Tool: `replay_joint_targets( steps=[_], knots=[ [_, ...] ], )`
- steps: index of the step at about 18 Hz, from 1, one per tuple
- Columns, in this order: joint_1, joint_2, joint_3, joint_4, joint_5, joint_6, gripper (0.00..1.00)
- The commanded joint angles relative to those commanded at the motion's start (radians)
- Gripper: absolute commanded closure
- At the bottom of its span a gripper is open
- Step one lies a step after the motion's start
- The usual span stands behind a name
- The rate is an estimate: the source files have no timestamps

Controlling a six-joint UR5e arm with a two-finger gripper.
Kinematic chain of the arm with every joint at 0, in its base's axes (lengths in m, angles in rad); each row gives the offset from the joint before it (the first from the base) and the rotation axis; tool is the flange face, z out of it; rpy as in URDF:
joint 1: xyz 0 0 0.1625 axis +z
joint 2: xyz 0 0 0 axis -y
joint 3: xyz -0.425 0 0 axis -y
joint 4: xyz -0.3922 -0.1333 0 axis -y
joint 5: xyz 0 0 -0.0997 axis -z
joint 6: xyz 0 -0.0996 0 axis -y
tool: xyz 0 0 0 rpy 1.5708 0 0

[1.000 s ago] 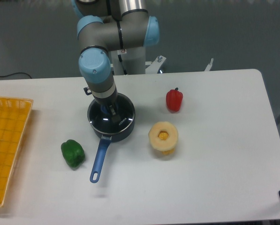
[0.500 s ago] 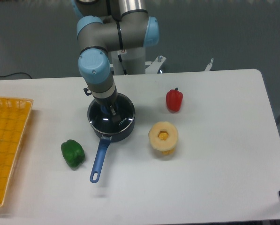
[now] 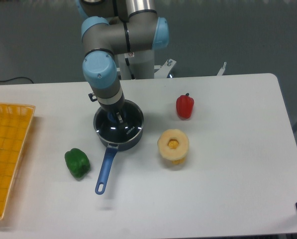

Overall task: Open the lid
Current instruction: 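Close the gripper around the blue lid knob, then lift the glass lid up off the saucepan rim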

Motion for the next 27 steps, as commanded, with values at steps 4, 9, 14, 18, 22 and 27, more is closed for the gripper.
replay_joint_targets(
  steps=[4, 9, 14, 18, 22, 27],
  knots=[
    [0.0, 0.0, 0.0, 0.0, 0.002, 0.0, 0.4],
    [0.002, 0.003, 0.003, -0.005, 0.002, 0.0, 0.41],
    [0.006, 0.006, 0.049, -0.078, -0.002, 0.0, 0.41],
    [0.015, 0.008, 0.081, -0.11, -0.002, 0.0, 0.41],
    [0.04, 0.009, 0.112, -0.112, -0.011, 0.0, 0.41],
    [0.089, 0.011, 0.173, -0.147, -0.018, -0.002, 0.41]
  ],
)
